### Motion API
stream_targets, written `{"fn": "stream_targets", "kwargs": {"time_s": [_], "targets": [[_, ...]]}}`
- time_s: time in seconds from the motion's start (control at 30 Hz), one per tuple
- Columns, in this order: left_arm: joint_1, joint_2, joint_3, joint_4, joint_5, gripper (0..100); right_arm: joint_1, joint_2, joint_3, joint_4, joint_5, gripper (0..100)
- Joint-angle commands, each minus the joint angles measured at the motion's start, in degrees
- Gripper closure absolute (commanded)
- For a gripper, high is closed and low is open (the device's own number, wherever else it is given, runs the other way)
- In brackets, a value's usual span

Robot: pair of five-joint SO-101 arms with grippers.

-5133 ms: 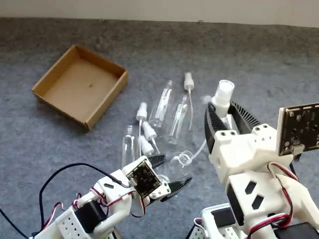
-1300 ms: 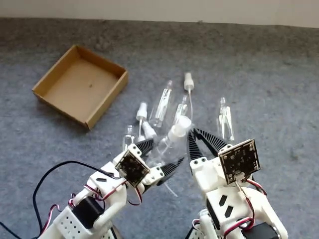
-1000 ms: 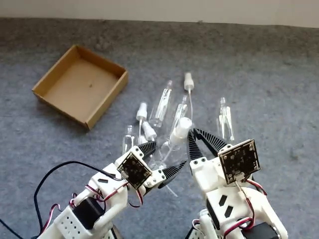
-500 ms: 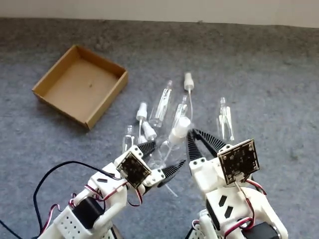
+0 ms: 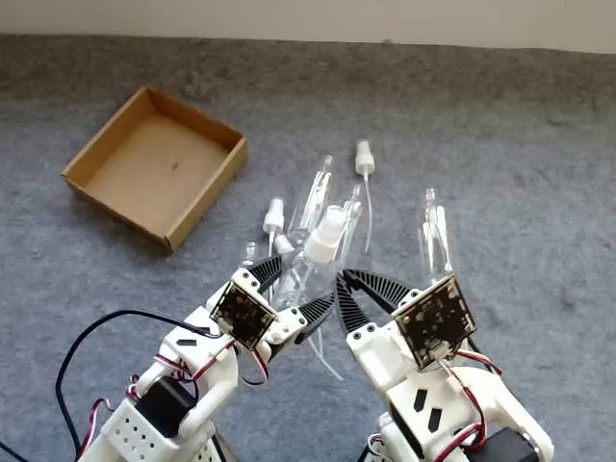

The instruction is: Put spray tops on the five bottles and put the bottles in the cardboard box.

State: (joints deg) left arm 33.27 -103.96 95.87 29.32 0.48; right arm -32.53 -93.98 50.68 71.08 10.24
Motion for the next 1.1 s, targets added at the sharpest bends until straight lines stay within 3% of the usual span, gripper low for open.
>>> {"fn": "stream_targets", "kwargs": {"time_s": [0.0,0.2,0.33,0.63,0.87,1.07], "targets": [[0.9,-0.4,1.2,-1.4,0.6,87,2.7,-0.6,-0.6,-0.2,8.2,98.8],[7.1,-0.4,1.2,-1.3,0.4,87,15.3,-0.6,-0.7,-1.1,14.8,98.8],[7.6,-0.4,1.2,-1.2,0.4,87,21.6,-0.6,1.9,-7.9,15.9,98.8],[7.6,0.0,1.2,-1.2,0.4,87,21.6,-0.6,12.7,-16.9,15.9,98.8],[7.5,0.0,1.2,-1.1,0.4,87,13.8,-0.7,7.3,-16.5,15.9,98.8],[7.5,-0.2,1.2,1.0,0.4,87,13.1,-0.7,2.3,-14.3,15.9,98.8]]}}
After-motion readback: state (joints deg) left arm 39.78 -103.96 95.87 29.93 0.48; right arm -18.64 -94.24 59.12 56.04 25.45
